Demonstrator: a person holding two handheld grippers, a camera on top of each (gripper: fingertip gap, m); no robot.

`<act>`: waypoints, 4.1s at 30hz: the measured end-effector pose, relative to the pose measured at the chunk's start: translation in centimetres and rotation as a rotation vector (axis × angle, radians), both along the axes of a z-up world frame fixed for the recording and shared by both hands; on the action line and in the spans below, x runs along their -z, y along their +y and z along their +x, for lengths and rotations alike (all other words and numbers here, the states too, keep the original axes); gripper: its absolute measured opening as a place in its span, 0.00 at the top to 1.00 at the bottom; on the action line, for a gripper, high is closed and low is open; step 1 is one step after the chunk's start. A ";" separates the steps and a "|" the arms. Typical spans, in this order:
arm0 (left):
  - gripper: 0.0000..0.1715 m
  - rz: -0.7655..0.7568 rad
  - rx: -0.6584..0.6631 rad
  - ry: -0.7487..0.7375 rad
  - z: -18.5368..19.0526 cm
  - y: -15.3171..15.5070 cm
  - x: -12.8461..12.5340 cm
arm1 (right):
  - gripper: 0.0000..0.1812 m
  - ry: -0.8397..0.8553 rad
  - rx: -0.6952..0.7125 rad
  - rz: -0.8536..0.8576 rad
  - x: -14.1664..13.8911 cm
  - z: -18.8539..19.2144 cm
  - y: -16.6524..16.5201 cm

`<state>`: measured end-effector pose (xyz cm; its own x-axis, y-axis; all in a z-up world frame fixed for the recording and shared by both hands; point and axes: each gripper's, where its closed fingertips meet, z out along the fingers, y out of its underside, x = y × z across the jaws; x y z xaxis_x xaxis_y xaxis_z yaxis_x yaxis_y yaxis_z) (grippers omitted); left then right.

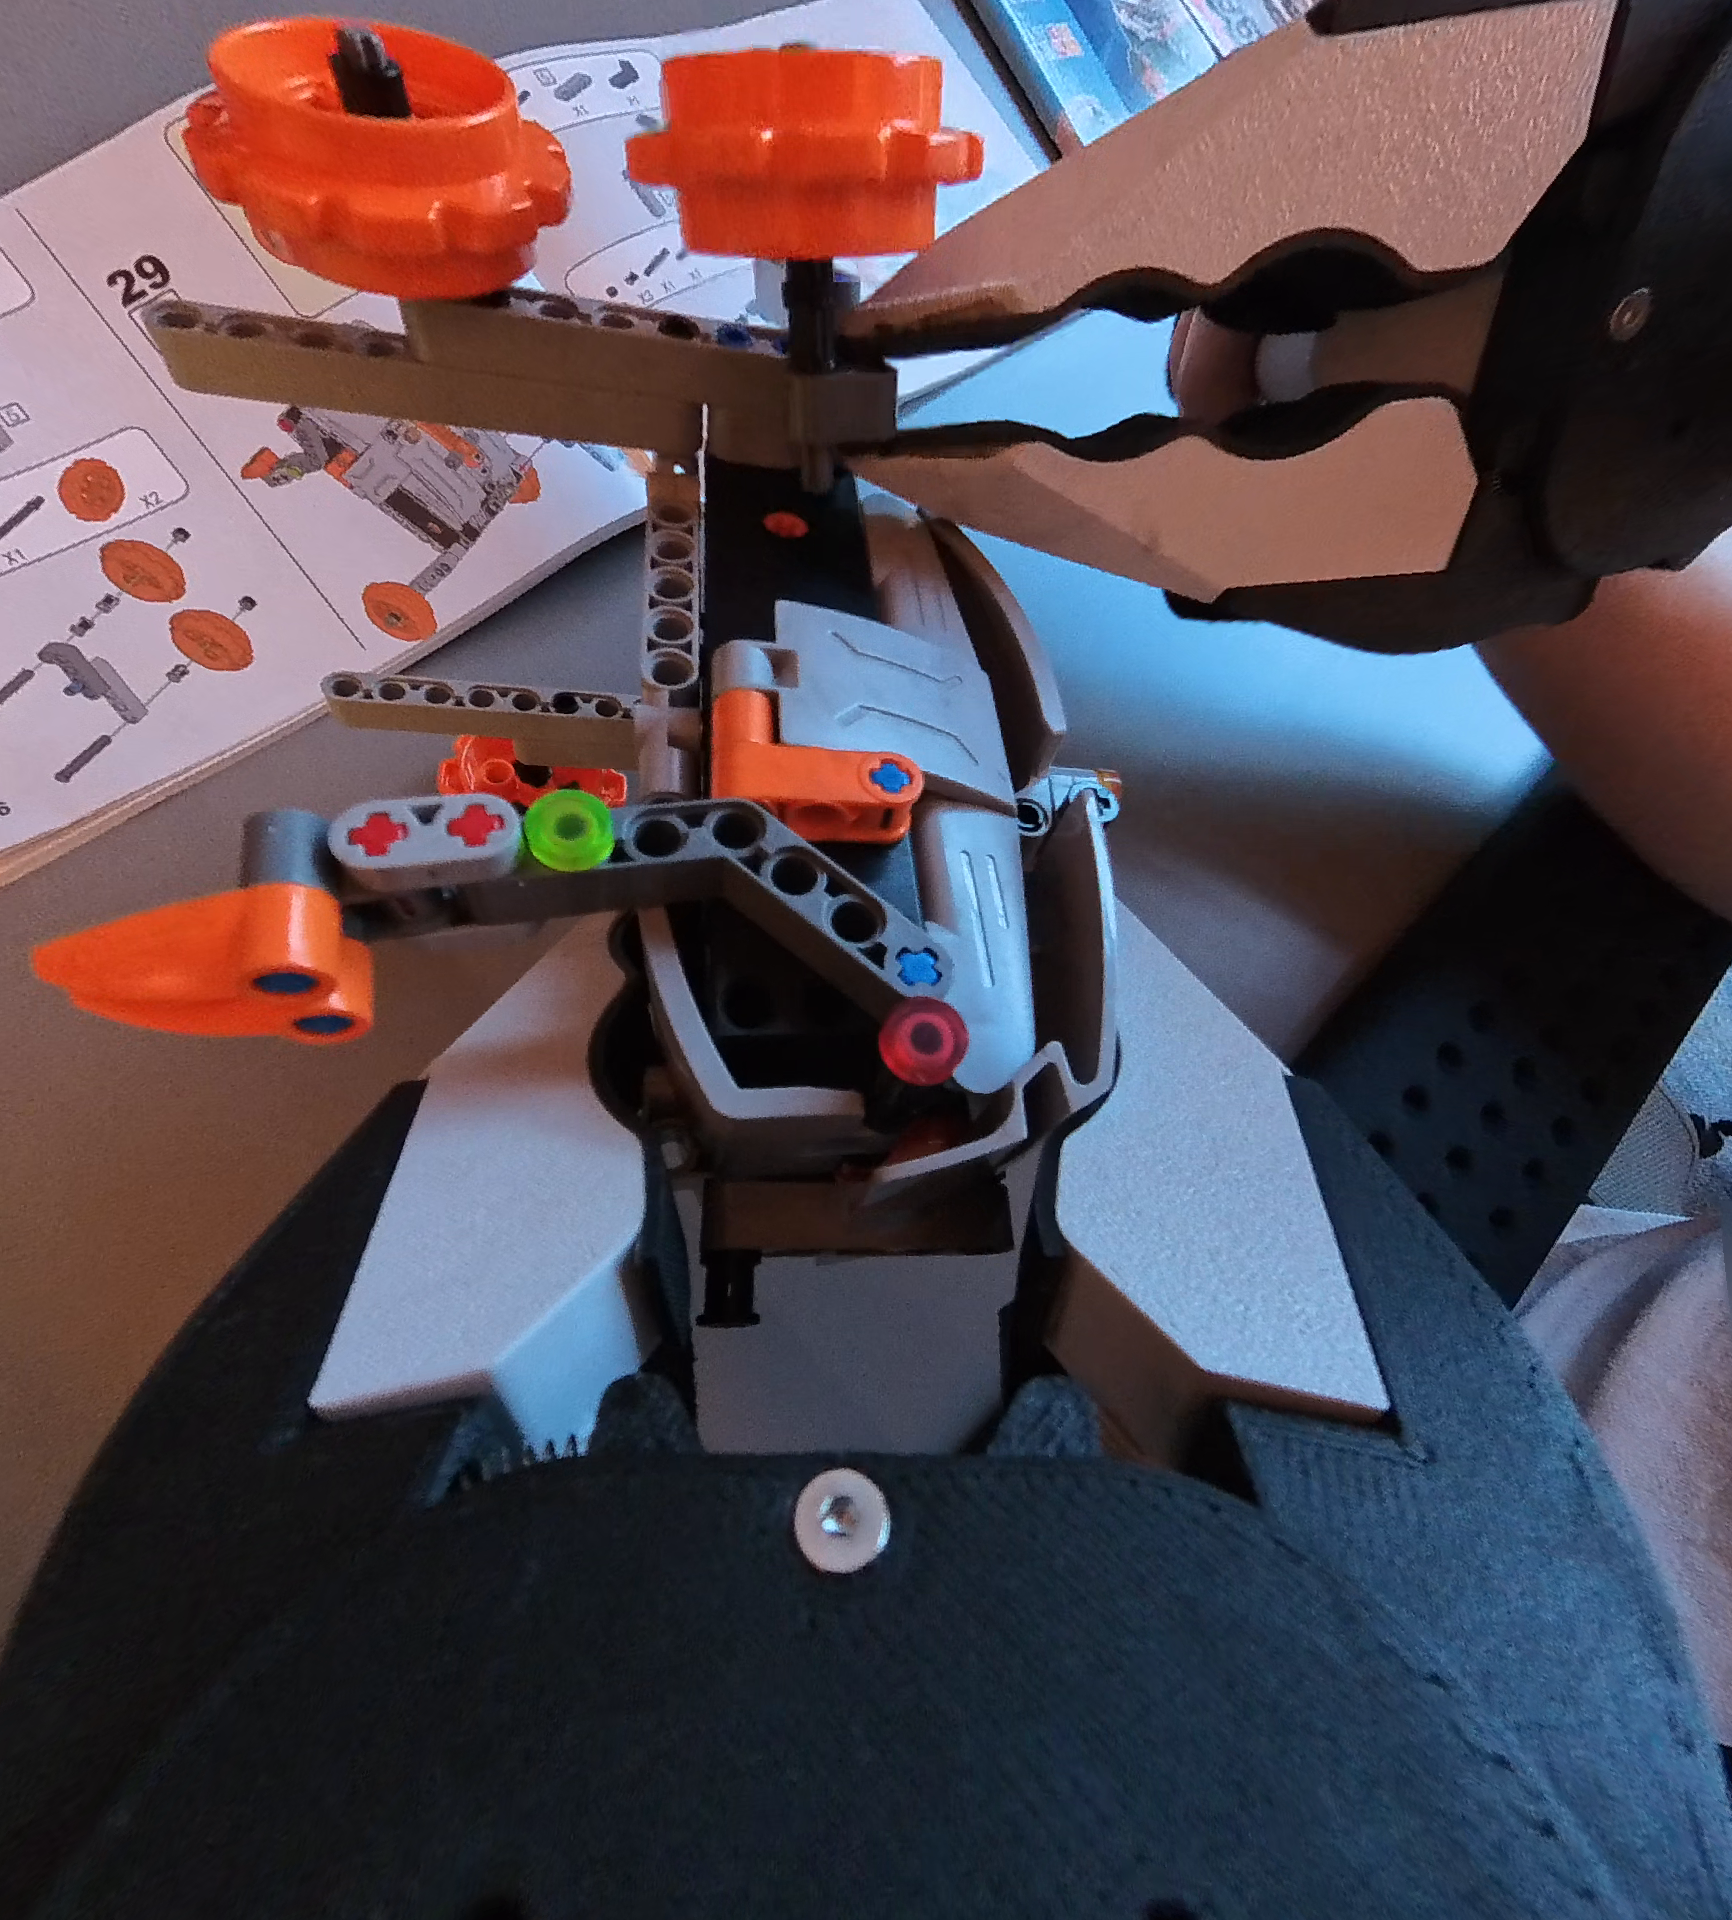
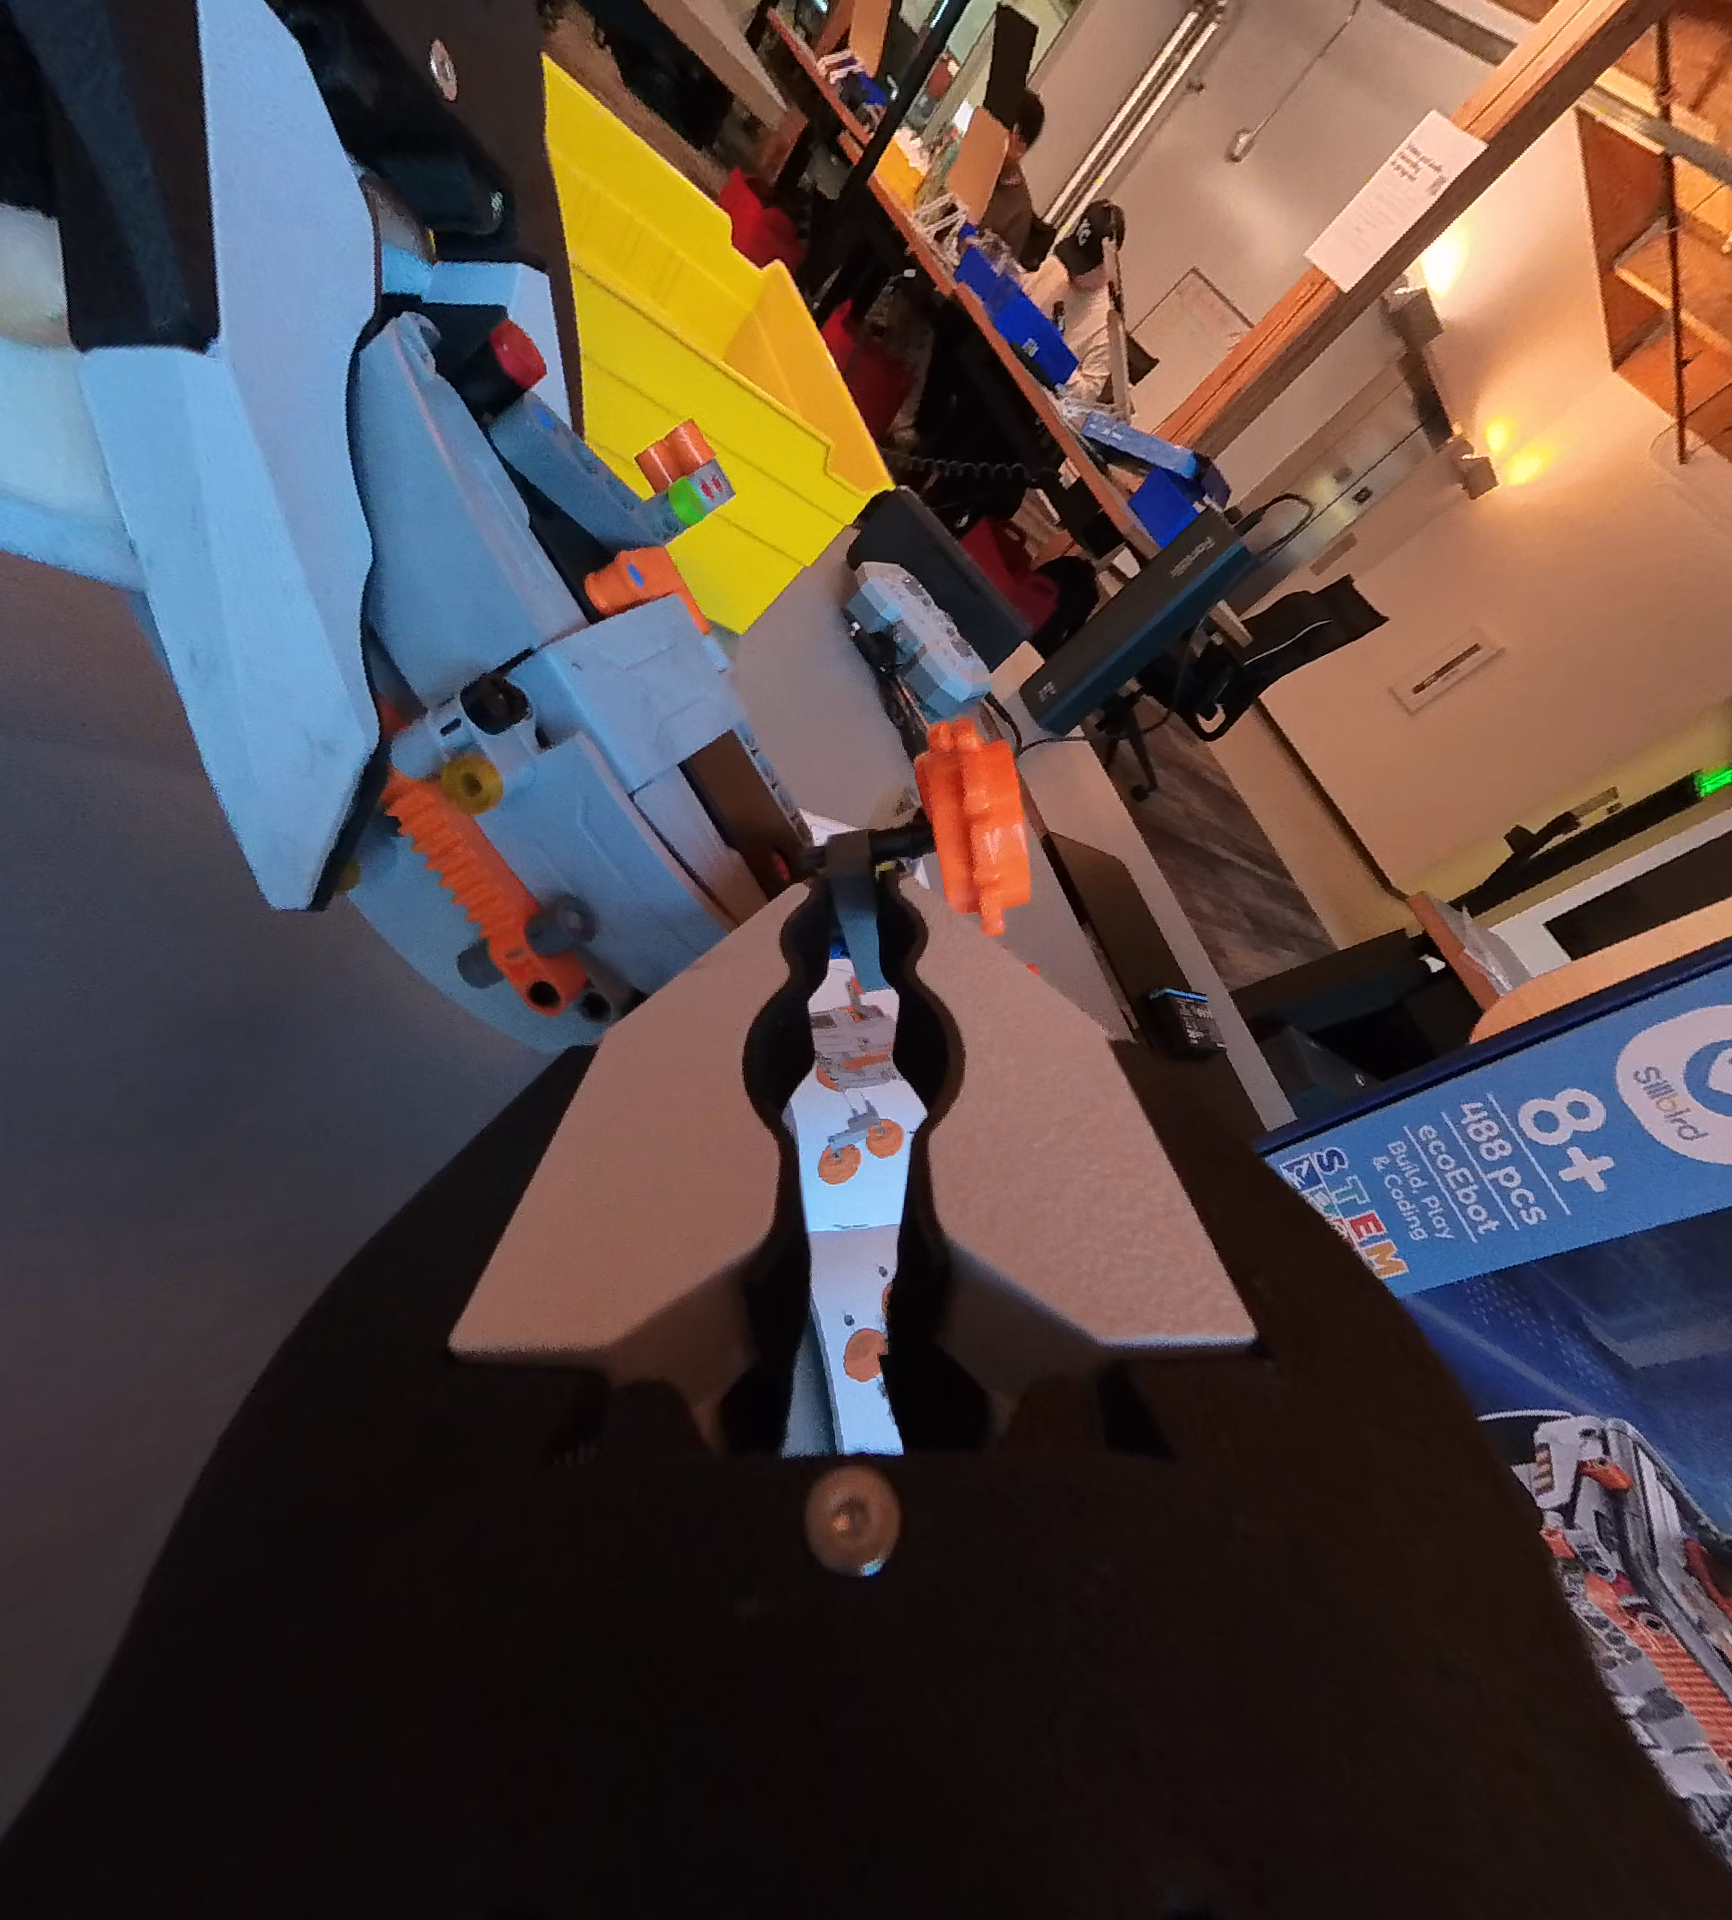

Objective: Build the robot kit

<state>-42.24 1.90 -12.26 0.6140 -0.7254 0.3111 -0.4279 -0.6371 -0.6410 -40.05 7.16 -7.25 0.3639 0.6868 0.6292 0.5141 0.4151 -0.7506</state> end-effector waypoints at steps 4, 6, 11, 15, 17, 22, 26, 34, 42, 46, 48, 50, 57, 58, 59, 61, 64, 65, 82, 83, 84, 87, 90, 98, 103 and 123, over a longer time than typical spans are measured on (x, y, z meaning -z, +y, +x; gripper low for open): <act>0.55 0.001 -0.005 0.007 0.1 0.0 0.0 | 0.95 -0.022 0.022 -0.004 0.0 0.0 0.1; 0.55 0.000 -0.008 0.009 0.1 0.1 0.0 | 0.96 -0.011 0.058 -0.032 0.0 0.2 0.5; 0.55 0.009 -0.016 0.025 0.1 0.1 0.1 | 0.96 0.018 0.112 0.015 0.2 0.3 0.6; 0.55 0.014 -0.018 0.040 0.1 0.2 0.1 | 0.95 -0.032 0.109 0.054 0.4 0.4 0.6; 0.55 0.017 -0.020 0.049 0.2 0.2 0.2 | 0.95 -0.050 0.113 0.084 0.5 0.4 0.5; 0.55 0.025 -0.020 0.054 0.1 0.1 0.3 | 0.95 -0.032 0.079 0.048 0.7 0.4 0.2; 0.55 0.028 -0.022 0.050 0.1 0.1 0.3 | 0.95 -0.028 0.056 -0.018 0.7 0.3 0.1; 0.55 0.035 -0.022 0.052 0.1 0.1 0.4 | 0.95 -0.080 -0.008 -0.083 0.9 0.0 -0.3; 0.55 0.036 -0.025 0.050 0.1 0.2 0.4 | 0.95 -0.134 -0.049 -0.103 0.9 -0.1 -0.3; 0.55 0.038 -0.031 0.048 0.1 0.1 0.4 | 0.95 -0.090 -0.021 -0.135 0.9 -0.2 -0.2; 0.55 0.040 -0.031 0.050 0.1 0.2 0.5 | 0.95 -0.091 -0.005 -0.122 0.9 -0.2 -0.1; 0.55 0.046 -0.031 0.060 0.1 0.1 0.5 | 0.95 -0.101 0.010 -0.111 0.9 -0.2 -0.1; 0.55 0.064 -0.031 0.073 0.1 0.0 0.7 | 0.94 -0.145 -0.050 -0.061 1.1 0.0 -0.5; 0.55 0.065 -0.033 0.070 0.1 0.0 0.7 | 0.95 -0.152 -0.055 -0.055 1.1 -0.1 -0.5; 0.55 0.064 -0.037 0.067 0.1 0.0 0.7 | 0.94 -0.156 -0.054 -0.054 1.1 -0.1 -0.5; 0.55 0.065 -0.042 0.065 0.1 0.1 0.7 | 0.95 -0.178 -0.050 -0.038 1.1 -0.2 -0.4; 0.55 0.072 -0.052 0.067 0.1 0.1 0.8 | 0.94 -0.182 -0.044 -0.055 1.1 -0.2 -0.4; 0.55 0.076 -0.053 0.065 0.1 0.2 0.8 | 0.94 -0.178 -0.045 -0.072 1.2 -0.2 -0.4; 0.55 0.183 -0.100 0.061 -0.5 0.4 1.5 | 0.94 -0.173 0.004 -0.094 1.6 -0.9 -0.8; 0.55 0.190 -0.099 0.069 -0.5 0.5 1.6 | 0.94 -0.180 0.008 -0.087 1.7 -0.8 -0.8; 0.55 0.194 -0.100 0.073 -0.6 0.5 1.7 | 0.94 -0.186 0.009 -0.076 1.7 -0.8 -0.8; 0.55 0.221 -0.093 0.093 -0.6 0.5 1.9 | 0.94 -0.191 0.000 -0.061 1.9 -0.8 -0.9; 0.55 0.251 -0.095 0.098 -0.7 0.5 2.1 | 0.94 -0.169 -0.013 -0.055 2.0 -0.7 -1.1; 0.55 0.321 -0.134 0.081 -0.6 0.7 2.7 | 0.95 -0.119 0.033 -0.037 2.2 -0.9 -1.2; 0.54 0.385 -0.139 0.107 -0.6 1.0 3.7 | 0.95 -0.117 0.048 -0.041 2.5 -1.2 -1.0; 0.48 0.418 -0.121 0.113 -0.6 1.2 4.8 | 0.93 -0.073 0.057 0.066 3.4 -1.3 -1.1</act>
<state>-42.83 3.14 -17.10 0.7152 -0.6956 -0.0676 -0.4488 -0.3830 -0.8074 -41.34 6.06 -10.64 0.3524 0.6227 0.6986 0.5908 0.4309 -0.6821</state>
